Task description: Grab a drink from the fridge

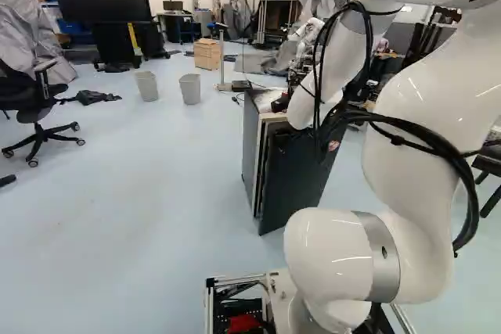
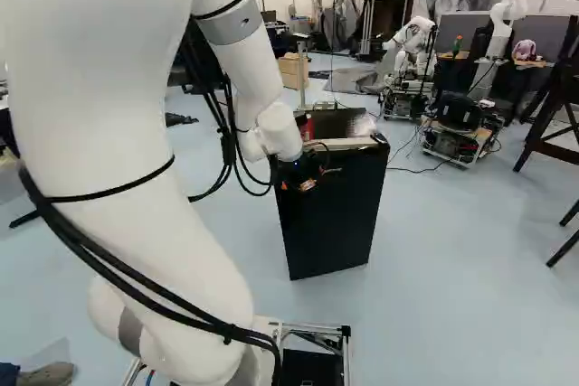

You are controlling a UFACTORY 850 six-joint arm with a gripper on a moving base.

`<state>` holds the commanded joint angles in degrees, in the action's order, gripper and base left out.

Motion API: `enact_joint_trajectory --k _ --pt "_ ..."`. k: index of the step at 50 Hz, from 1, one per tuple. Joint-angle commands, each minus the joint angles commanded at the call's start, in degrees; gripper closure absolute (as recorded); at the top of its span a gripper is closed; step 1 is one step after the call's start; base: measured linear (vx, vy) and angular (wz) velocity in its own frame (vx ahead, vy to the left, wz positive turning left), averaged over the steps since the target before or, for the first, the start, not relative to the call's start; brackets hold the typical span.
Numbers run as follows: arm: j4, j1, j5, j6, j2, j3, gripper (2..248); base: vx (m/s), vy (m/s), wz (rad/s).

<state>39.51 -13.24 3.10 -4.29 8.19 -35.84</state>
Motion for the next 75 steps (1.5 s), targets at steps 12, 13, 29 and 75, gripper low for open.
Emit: enact_joint_trajectory --k 12,13,29,75 --pt "0.00 0.63 0.00 0.00 1.37 -1.57 3 0.000 0.000 0.000" --pt "0.00 0.68 0.00 0.00 1.47 -1.70 3 0.000 0.000 0.000" --pt "0.00 1.35 0.00 0.00 2.98 -3.47 3 0.000 0.000 0.000" --pt "0.00 2.15 0.00 0.00 4.98 -5.85 3 0.000 0.000 0.000"
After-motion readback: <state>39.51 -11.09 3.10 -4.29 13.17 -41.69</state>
